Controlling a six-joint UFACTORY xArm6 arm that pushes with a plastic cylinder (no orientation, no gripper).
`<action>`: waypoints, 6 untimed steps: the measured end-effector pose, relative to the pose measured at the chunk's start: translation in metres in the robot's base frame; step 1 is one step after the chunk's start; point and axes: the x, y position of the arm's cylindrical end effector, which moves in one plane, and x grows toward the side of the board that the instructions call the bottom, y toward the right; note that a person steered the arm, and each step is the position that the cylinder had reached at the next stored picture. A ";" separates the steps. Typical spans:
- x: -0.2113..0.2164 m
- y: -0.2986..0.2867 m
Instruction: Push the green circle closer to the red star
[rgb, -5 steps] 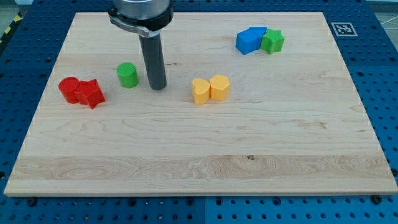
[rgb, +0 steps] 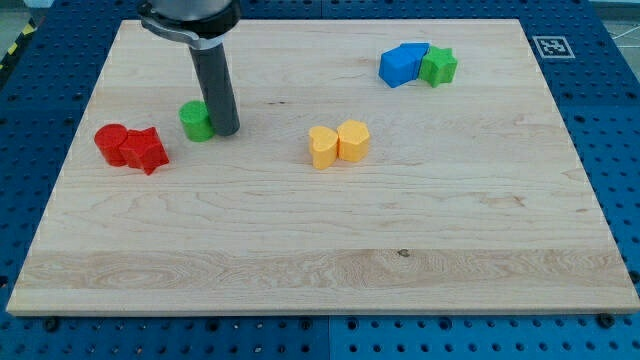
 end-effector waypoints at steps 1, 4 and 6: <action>-0.001 -0.009; -0.013 -0.045; -0.013 -0.052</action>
